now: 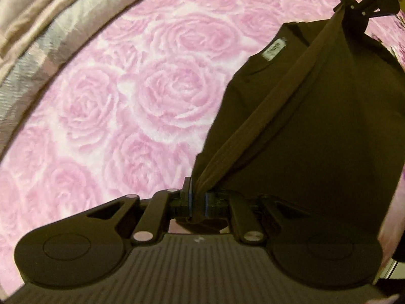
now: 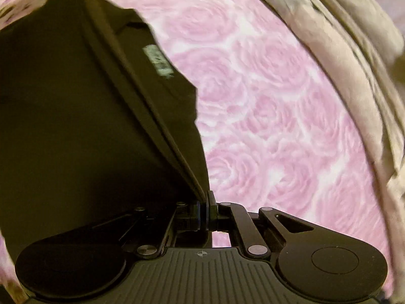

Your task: Fold clothes

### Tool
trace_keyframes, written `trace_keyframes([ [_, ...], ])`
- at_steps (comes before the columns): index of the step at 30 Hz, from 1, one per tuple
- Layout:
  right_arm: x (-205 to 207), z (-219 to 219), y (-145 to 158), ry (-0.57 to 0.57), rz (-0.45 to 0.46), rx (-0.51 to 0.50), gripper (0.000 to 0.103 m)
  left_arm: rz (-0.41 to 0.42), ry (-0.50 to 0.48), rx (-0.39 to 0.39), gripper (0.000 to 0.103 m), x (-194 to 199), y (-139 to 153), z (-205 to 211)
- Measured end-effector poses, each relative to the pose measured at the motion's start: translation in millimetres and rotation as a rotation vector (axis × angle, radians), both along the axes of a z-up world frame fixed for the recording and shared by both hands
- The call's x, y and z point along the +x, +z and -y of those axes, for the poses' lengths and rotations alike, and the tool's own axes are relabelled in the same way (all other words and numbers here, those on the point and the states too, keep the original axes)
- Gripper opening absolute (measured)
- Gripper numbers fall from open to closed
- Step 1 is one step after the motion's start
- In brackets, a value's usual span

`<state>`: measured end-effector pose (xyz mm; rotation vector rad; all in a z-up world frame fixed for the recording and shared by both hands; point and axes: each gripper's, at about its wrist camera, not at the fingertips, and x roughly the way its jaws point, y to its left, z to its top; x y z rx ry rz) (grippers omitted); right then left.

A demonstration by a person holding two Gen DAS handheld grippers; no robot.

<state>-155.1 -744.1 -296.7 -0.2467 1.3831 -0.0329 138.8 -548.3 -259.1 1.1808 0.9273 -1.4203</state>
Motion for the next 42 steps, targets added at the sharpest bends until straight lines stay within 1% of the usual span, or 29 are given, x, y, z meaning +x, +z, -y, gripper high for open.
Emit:
trace_keyframes([
  [2, 4, 8, -10, -0.066, 0.011, 0.013, 0.004, -0.005, 0.012, 0.006, 0.022, 9, -15, 6],
  [3, 6, 13, -14, -0.1, 0.021, 0.02, 0.01, 0.011, 0.037, -0.003, 0.032, 15, -20, 7],
  [4, 7, 18, -16, -0.158, 0.049, 0.011, 0.037, 0.028, 0.065, -0.015, 0.04, 21, -24, 9],
  [5, 7, 22, -16, -0.221, 0.087, -0.013, 0.068, 0.05, 0.108, -0.037, 0.041, 27, -24, 9],
  [6, 5, 28, -11, -0.298, 0.142, -0.04, 0.073, 0.068, 0.151, -0.058, 0.04, 34, -23, 8],
  [7, 2, 34, -7, -0.365, 0.184, -0.037, 0.073, 0.077, 0.193, -0.072, 0.036, 41, -20, 6],
  [9, -5, 42, 2, -0.491, 0.24, -0.017, 0.073, 0.088, 0.268, -0.097, 0.037, 53, -14, 2],
  [10, -10, 46, 7, -0.552, 0.265, -0.007, 0.073, 0.07, 0.275, -0.097, 0.037, 55, -12, -3],
  [12, -21, 48, 14, -0.644, 0.302, 0.029, 0.073, 0.019, 0.293, -0.097, 0.039, 57, -7, -11],
  [14, -35, 46, 19, -0.724, 0.346, 0.077, 0.073, -0.052, 0.319, -0.094, 0.042, 57, -6, -19],
  [16, -47, 40, 21, -0.767, 0.375, 0.116, 0.073, -0.121, 0.349, -0.084, 0.044, 55, -11, -23],
  [18, -57, 32, 22, -0.792, 0.397, 0.128, 0.073, -0.174, 0.38, -0.074, 0.044, 54, -20, -23],
  [22, -82, 20, 33, -0.899, 0.523, 0.139, 0.073, -0.235, 0.454, -0.061, 0.043, 56, -39, -15],
  [24, -83, 8, 30, -0.864, 0.503, 0.167, 0.073, -0.259, 0.489, -0.054, 0.043, 57, -48, -11],
  [25, -83, 2, 29, -0.841, 0.49, 0.182, 0.073, -0.252, 0.492, -0.057, 0.038, 56, -50, -9],
  [26, -79, -5, 25, -0.787, 0.465, 0.171, 0.073, -0.239, 0.482, -0.066, 0.032, 55, -49, -8],
  [27, -75, -13, 21, -0.726, 0.437, 0.153, 0.073, -0.226, 0.459, -0.075, 0.011, 51, -47, -8],
  [28, -69, -19, 16, -0.671, 0.412, 0.132, 0.073, -0.211, 0.437, -0.083, 0.004, 48, -44, -7],
  [30, -58, -26, 5, -0.596, 0.369, 0.11, 0.073, -0.163, 0.401, -0.1, 0.003, 41, -36, -7],
  [31, -52, -30, -1, -0.547, 0.337, 0.086, 0.068, -0.154, 0.396, -0.109, 0.003, 39, -33, -7],
  [32, -48, -34, -5, -0.506, 0.315, 0.059, 0.035, -0.151, 0.397, -0.117, 0.003, 39, -29, -8],
  [33, -49, -31, -4, -0.518, 0.322, 0.046, 0.016, -0.152, 0.403, -0.127, 0.003, 40, -25, -10],
  [34, -51, -28, -2, -0.541, 0.334, 0.036, 0.005, -0.161, 0.412, -0.143, 0.003, 42, -19, -11],
  [35, -57, -19, 6, -0.612, 0.373, 0.041, 0.005, -0.169, 0.423, -0.16, 0.003, 44, -13, -13],
  [37, -80, 6, 24, -0.808, 0.466, 0.098, 0.005, -0.175, 0.451, -0.199, 0.003, 48, -1, -16],
  [38, -88, 16, 28, -0.877, 0.484, 0.109, 0.005, -0.171, 0.459, -0.196, 0.003, 49, -2, -15],
  [39, -95, 24, 28, -0.929, 0.487, 0.116, 0.005, -0.167, 0.461, -0.18, 0.003, 49, -8, -13],
  [40, -101, 35, 23, -0.983, 0.486, 0.149, 0.006, -0.162, 0.464, -0.164, 0.003, 50, -14, -10],
  [42, -107, 49, 10, -1.035, 0.465, 0.188, 0.006, -0.153, 0.468, -0.135, 0.003, 50, -25, -5],
])
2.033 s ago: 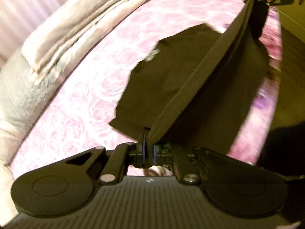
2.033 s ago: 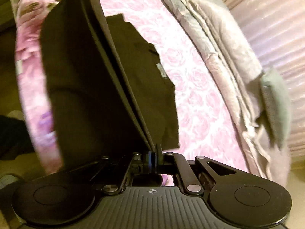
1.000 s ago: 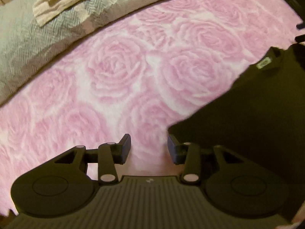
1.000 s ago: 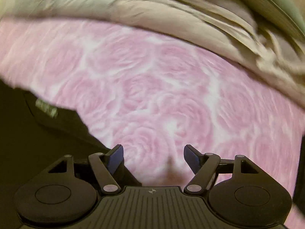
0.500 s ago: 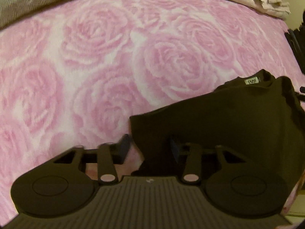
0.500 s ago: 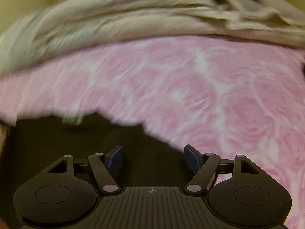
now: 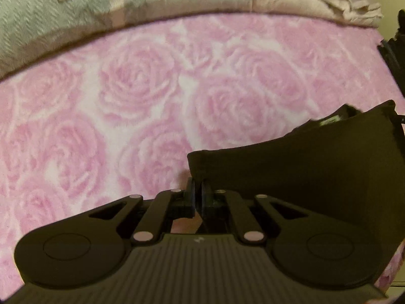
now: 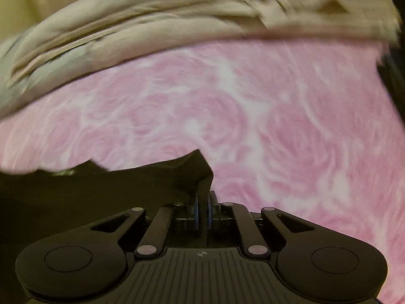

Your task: Fold clothes

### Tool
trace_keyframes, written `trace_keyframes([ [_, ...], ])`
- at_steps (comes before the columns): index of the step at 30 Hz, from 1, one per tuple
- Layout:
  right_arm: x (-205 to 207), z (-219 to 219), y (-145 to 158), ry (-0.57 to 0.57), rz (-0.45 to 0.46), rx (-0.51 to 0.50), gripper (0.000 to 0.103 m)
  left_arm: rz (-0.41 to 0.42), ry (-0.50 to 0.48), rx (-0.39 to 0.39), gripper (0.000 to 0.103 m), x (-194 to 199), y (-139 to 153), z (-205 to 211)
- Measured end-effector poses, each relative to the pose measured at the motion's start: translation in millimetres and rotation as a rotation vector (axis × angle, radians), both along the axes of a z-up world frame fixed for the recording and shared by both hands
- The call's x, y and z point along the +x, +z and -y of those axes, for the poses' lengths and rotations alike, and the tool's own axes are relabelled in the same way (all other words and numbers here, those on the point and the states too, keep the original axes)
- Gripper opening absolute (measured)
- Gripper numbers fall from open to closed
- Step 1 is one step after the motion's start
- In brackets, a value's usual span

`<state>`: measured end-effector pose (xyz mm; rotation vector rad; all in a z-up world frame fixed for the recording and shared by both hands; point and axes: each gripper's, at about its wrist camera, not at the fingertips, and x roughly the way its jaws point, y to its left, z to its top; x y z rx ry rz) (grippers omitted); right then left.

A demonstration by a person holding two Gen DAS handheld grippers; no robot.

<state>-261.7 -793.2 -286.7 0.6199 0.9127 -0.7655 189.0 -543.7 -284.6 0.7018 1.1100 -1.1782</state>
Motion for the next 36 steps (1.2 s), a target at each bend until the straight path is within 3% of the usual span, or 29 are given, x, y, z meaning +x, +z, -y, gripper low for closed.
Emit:
trace_keyframes([
  [4, 0, 8, -5, -0.005, -0.003, -0.017, 0.005, 0.029, 0.012, 0.005, 0.003, 1, -10, 7],
  [8, -12, 25, 2, -0.096, 0.045, -0.031, 0.002, 0.039, 0.028, 0.01, 0.003, 0, -14, 7],
  [11, -24, 26, 15, -0.118, 0.08, -0.016, 0.002, 0.051, 0.03, 0.028, 0.008, -3, -10, 0],
  [19, -66, -60, 45, -0.105, 0.081, 0.082, 0.003, 0.071, 0.041, 0.023, 0.012, -19, 33, -53],
  [21, -76, -90, 45, -0.116, 0.096, 0.134, 0.012, 0.057, -0.031, 0.014, 0.012, -41, 41, -71],
  [23, -83, -118, 40, -0.107, 0.121, 0.192, 0.061, 0.039, -0.126, 0.006, 0.012, -69, 45, -89],
  [26, -90, -143, 22, -0.123, 0.116, 0.255, 0.061, 0.022, -0.255, 0.056, 0.014, -108, 30, -108],
  [29, -104, -146, 6, -0.156, 0.051, 0.254, 0.057, 0.047, -0.34, 0.131, 0.014, -136, 9, -123],
  [30, -108, -145, 6, -0.162, 0.041, 0.245, 0.045, 0.069, -0.344, 0.153, 0.014, -138, 5, -128],
  [34, -115, -149, 28, -0.168, -0.039, 0.147, 0.044, 0.104, -0.276, 0.168, 0.014, -125, 16, -145],
  [36, -123, -153, 36, -0.206, -0.016, 0.146, 0.044, 0.098, -0.237, 0.167, 0.014, -117, 24, -154],
])
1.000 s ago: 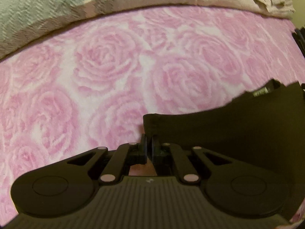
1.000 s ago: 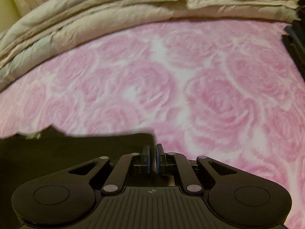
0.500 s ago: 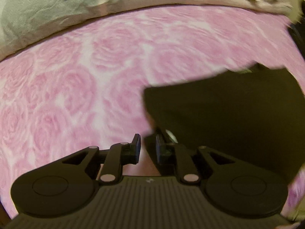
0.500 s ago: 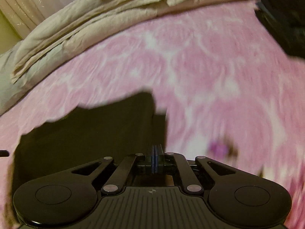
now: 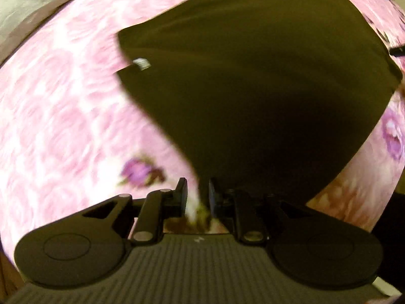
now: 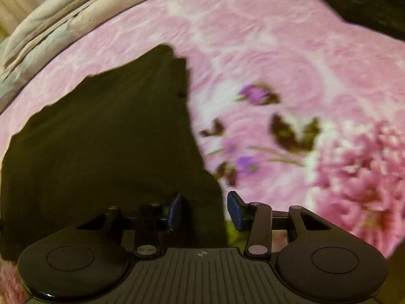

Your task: Fold clothes

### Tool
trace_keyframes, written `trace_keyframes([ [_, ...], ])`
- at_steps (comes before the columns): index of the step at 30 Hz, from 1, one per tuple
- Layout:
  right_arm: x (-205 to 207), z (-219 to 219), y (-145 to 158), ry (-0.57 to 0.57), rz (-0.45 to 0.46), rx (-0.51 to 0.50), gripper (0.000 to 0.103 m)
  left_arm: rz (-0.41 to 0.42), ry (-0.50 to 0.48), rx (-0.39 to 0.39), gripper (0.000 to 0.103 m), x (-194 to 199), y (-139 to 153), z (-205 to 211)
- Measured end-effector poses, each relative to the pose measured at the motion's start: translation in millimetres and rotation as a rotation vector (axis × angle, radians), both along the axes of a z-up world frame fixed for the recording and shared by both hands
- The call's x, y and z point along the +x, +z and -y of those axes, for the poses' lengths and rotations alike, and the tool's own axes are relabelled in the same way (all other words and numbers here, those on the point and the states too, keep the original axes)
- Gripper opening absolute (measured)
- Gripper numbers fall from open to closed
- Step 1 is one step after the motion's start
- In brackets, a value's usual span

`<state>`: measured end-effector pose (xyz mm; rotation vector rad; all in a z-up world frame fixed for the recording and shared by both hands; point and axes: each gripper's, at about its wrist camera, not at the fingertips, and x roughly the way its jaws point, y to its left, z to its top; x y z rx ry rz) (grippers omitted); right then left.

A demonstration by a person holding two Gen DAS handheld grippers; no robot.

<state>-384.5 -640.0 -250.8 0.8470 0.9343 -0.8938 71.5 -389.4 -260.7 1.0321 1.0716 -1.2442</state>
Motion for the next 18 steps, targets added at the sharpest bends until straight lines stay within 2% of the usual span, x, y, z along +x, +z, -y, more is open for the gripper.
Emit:
trace_keyframes([
  [1, -4, -2, 4, -0.02, 0.014, 0.001, 0.045, -0.015, 0.019, -0.009, 0.014, 3, 5, -5],
  [2, -6, -6, 6, -0.032, 0.032, 0.01, 0.057, -0.031, 0.037, -0.019, 0.014, 5, 10, -9],
  [4, -7, -16, 7, -0.058, 0.054, 0.023, 0.076, -0.068, 0.051, -0.035, 0.021, 1, 13, -16],
  [6, -9, -28, 2, -0.092, 0.074, 0.055, 0.076, -0.091, 0.049, -0.036, 0.024, -8, 9, -19],
  [10, -14, -39, -20, -0.211, 0.099, 0.14, 0.075, -0.101, 0.01, 0.018, 0.023, -24, -18, -17],
  [12, -16, -36, -26, -0.212, 0.056, 0.109, 0.066, -0.083, -0.009, 0.048, 0.023, -28, -28, -15],
  [13, -17, -34, -29, -0.209, 0.032, 0.09, 0.052, -0.078, -0.02, 0.049, 0.024, -29, -28, -14],
  [14, -18, -29, -28, -0.2, 0.002, 0.067, 0.048, -0.073, -0.03, 0.051, 0.024, -30, -28, -14],
  [16, -21, -19, -25, -0.179, -0.059, 0.018, 0.048, -0.062, -0.05, 0.061, 0.024, -29, -24, -13],
  [18, -20, -16, -18, -0.177, -0.077, -0.007, 0.048, -0.045, -0.072, 0.074, 0.024, -28, -20, -14],
])
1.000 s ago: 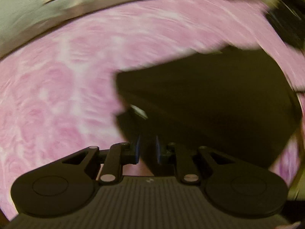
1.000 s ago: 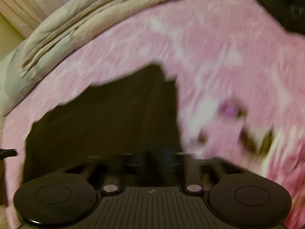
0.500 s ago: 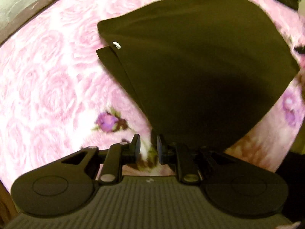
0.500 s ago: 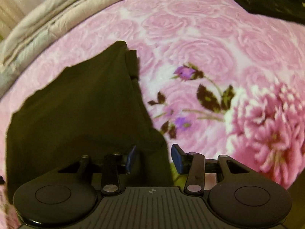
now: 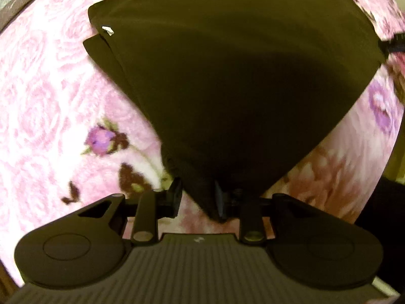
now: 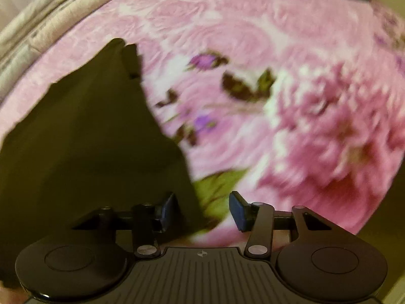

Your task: Fold clothes

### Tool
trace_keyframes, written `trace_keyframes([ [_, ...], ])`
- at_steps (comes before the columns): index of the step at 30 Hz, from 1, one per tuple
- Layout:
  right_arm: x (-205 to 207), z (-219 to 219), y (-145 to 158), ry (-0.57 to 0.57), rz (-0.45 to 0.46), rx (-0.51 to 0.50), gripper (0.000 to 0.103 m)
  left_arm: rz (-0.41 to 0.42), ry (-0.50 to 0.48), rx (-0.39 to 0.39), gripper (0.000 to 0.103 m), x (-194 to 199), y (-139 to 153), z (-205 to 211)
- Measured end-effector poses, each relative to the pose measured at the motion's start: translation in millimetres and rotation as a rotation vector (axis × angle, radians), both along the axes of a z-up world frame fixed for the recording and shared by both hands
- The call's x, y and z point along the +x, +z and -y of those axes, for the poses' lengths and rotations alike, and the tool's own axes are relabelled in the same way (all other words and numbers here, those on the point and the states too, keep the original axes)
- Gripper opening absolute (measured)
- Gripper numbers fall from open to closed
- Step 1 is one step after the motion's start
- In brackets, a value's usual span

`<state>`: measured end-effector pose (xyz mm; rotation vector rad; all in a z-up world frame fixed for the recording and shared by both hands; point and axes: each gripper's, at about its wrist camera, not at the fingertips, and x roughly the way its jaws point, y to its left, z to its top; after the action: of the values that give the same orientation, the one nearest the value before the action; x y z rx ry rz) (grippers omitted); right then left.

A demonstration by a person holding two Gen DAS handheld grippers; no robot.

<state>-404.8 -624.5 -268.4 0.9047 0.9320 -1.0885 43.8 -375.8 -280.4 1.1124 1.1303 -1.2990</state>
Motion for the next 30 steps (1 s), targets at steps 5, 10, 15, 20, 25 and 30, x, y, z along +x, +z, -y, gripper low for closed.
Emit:
trace_keyframes([
  [5, 8, -2, 21, 0.022, 0.049, -0.02, 0.048, 0.026, -0.038, -0.022, 0.022, 0, 17, 4],
  [10, 23, -25, 11, -0.004, 0.232, 0.12, 0.048, -0.008, -0.059, -0.059, 0.022, -11, 21, 11],
  [15, 7, -16, -20, -0.072, 0.272, 0.167, 0.048, -0.028, -0.105, -0.042, 0.022, -41, 10, 11],
  [20, 5, 1, 3, -0.035, 0.166, 0.085, 0.048, -0.014, -0.093, -0.024, 0.022, -35, 8, 0],
  [25, 23, -7, 24, 0.049, 0.19, 0.075, 0.077, 0.016, -0.088, -0.045, 0.022, -27, 19, -4],
  [30, 81, -42, 38, 0.274, 0.183, 0.056, 0.082, 0.097, -0.204, -0.118, 0.025, -9, 30, -9],
])
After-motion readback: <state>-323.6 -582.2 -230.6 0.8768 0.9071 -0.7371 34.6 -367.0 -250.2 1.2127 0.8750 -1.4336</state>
